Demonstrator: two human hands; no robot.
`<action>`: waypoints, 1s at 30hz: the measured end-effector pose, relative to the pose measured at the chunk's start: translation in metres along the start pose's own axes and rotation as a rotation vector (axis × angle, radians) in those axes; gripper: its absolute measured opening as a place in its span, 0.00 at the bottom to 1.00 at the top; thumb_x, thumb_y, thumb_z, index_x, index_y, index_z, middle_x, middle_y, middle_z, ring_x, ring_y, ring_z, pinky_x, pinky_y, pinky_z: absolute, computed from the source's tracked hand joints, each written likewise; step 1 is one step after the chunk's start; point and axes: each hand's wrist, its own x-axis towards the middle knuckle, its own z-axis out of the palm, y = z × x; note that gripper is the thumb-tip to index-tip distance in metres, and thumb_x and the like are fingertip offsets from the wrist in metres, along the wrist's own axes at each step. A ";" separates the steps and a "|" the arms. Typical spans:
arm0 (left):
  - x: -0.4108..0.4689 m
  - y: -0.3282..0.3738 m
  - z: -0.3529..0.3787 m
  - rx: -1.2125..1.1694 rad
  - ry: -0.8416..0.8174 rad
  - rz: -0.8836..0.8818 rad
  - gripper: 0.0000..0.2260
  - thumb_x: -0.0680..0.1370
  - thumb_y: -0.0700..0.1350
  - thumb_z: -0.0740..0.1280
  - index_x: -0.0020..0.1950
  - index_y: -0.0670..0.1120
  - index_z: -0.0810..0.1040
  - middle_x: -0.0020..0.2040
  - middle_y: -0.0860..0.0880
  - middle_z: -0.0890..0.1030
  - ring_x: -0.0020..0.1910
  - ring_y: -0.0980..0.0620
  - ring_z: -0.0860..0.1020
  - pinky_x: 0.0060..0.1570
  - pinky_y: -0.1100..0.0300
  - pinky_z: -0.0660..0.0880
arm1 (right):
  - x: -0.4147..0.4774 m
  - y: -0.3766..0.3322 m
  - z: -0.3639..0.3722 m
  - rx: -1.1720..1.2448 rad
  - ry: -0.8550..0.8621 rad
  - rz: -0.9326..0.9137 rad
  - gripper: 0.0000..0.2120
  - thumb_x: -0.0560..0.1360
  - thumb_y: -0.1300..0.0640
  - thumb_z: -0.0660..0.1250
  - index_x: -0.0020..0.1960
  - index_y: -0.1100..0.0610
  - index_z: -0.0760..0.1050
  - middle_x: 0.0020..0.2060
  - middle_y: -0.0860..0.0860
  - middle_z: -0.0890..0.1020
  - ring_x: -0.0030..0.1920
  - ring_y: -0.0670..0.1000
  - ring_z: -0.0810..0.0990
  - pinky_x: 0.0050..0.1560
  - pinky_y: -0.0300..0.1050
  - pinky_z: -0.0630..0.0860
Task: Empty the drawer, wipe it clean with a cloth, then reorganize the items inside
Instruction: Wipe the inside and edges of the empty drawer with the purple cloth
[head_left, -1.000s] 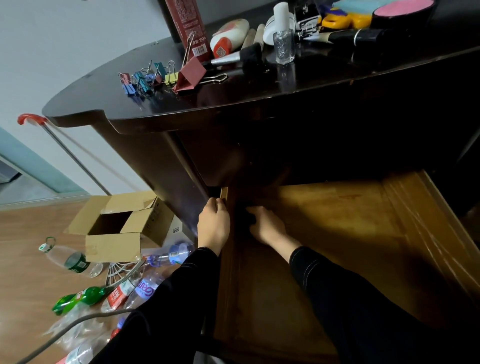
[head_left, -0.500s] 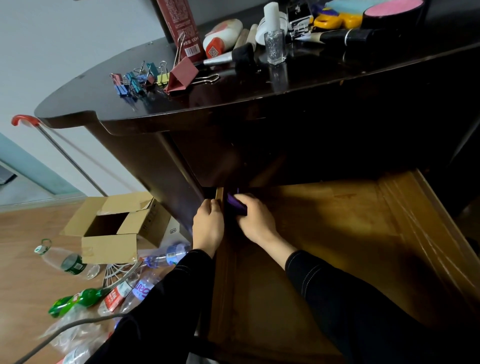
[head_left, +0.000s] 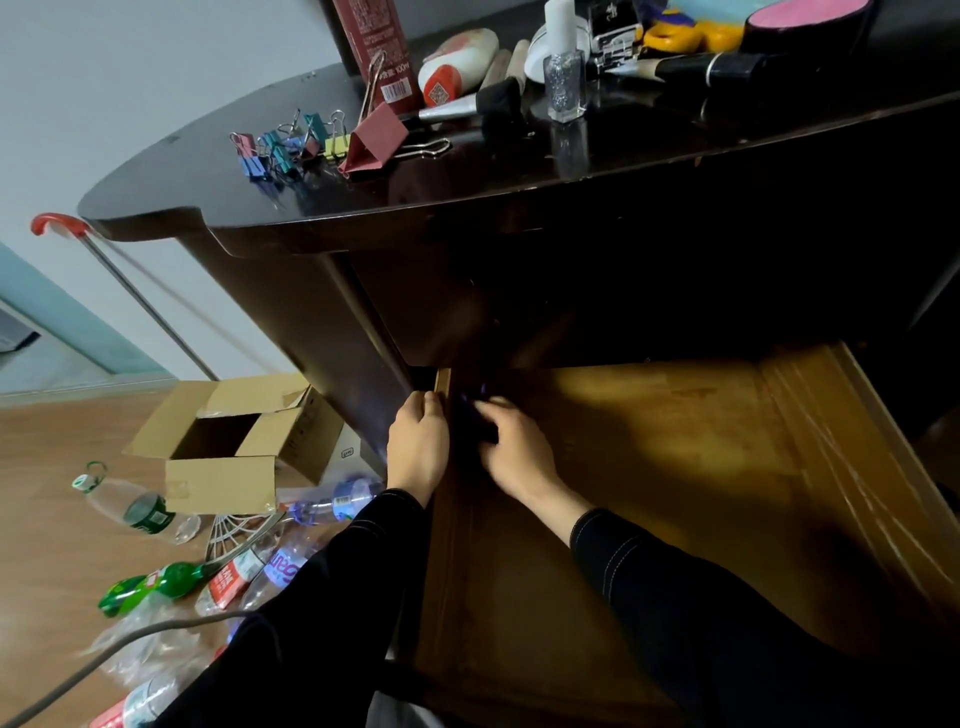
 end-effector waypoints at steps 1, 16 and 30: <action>-0.001 0.001 -0.001 0.000 -0.011 -0.002 0.14 0.84 0.51 0.54 0.44 0.49 0.73 0.43 0.53 0.78 0.48 0.46 0.76 0.48 0.51 0.68 | 0.000 0.007 -0.001 -0.039 -0.056 0.065 0.25 0.77 0.66 0.65 0.73 0.50 0.73 0.69 0.48 0.76 0.67 0.54 0.76 0.63 0.49 0.76; -0.039 -0.016 -0.013 -0.071 -0.041 0.043 0.12 0.86 0.51 0.55 0.51 0.51 0.76 0.47 0.53 0.80 0.49 0.58 0.77 0.53 0.53 0.71 | -0.001 -0.005 -0.001 0.403 -0.046 0.143 0.27 0.81 0.43 0.65 0.76 0.53 0.67 0.70 0.48 0.72 0.69 0.48 0.71 0.62 0.37 0.69; -0.044 -0.013 -0.014 -0.102 -0.026 0.011 0.13 0.86 0.49 0.55 0.53 0.46 0.77 0.49 0.49 0.80 0.52 0.48 0.78 0.57 0.51 0.72 | -0.003 0.002 -0.005 0.049 0.031 0.156 0.15 0.78 0.63 0.69 0.62 0.51 0.78 0.61 0.50 0.80 0.60 0.54 0.79 0.56 0.49 0.80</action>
